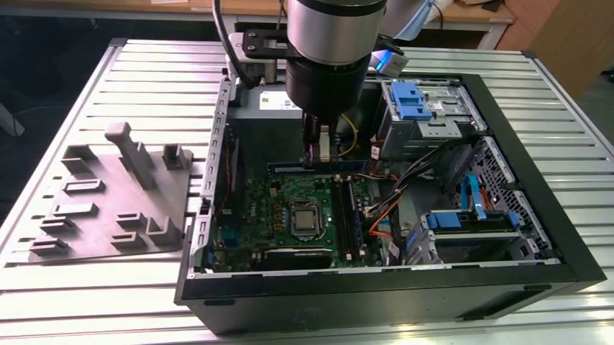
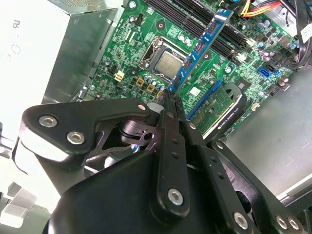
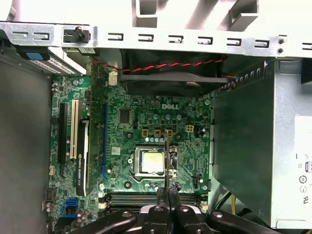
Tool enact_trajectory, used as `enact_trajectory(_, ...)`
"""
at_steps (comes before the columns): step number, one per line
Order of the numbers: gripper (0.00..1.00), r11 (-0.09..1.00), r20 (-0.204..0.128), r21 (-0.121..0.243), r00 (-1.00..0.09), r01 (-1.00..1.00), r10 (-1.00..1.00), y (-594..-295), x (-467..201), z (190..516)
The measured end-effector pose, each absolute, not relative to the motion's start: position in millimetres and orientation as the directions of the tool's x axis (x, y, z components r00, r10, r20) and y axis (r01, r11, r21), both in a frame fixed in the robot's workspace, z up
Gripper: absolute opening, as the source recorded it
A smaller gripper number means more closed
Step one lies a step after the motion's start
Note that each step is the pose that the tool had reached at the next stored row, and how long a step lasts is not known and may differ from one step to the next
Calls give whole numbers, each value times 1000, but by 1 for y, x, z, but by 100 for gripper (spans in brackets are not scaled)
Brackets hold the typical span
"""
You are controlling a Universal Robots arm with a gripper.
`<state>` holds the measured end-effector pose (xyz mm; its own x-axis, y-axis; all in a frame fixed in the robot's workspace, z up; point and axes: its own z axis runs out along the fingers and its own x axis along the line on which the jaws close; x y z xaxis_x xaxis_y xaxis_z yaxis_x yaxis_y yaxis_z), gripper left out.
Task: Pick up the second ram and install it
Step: 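Insert the second ram into the second slot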
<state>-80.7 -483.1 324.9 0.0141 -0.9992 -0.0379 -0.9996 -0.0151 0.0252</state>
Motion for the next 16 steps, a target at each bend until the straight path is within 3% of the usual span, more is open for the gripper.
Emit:
enact_trajectory(4,11,7,-38,25,-7,-1000,-999,-483,-81,325)
enact_trajectory(16,11,221,-38,25,-222,-975,-974,-483,-81,324)
